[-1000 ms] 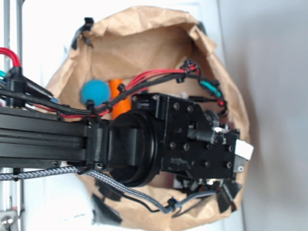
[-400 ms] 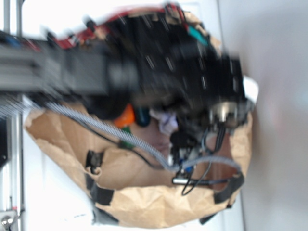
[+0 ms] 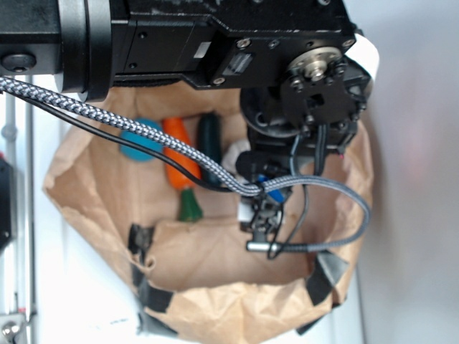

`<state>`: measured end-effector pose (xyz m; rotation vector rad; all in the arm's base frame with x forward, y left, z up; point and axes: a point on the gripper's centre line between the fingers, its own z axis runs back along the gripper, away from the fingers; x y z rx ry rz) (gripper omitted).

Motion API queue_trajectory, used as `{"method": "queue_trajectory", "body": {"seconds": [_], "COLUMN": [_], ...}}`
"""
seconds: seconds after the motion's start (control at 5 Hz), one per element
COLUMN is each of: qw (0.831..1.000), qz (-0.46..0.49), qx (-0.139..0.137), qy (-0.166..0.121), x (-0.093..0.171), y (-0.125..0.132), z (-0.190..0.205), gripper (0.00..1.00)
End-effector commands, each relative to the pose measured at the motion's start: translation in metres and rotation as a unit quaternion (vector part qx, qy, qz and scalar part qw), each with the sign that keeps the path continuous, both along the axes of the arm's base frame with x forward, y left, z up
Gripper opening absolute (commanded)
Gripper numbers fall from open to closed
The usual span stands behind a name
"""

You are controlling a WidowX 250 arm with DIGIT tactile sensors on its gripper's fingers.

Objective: Grab the white paper.

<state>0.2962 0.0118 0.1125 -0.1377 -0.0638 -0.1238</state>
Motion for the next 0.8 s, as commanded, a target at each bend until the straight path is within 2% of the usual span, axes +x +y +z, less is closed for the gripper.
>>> {"method": "queue_trajectory", "body": {"seconds": [0.0,0.2,0.4,0.6], "qw": [0.997,0.998,0.997,0.995], "qz": [-0.007,-0.014,-0.006,0.015], "qx": [0.063,0.066,0.076,0.095], "qy": [-0.033,-0.017,-0.022,-0.033], "x": [0.012,0.017,0.027,0.043], "y": [-0.013,-0.025,-0.034,-0.031], "z": [-0.038,-0.065,-0.074,-0.081], "gripper": [1.0,1.0,1.0,1.0]}}
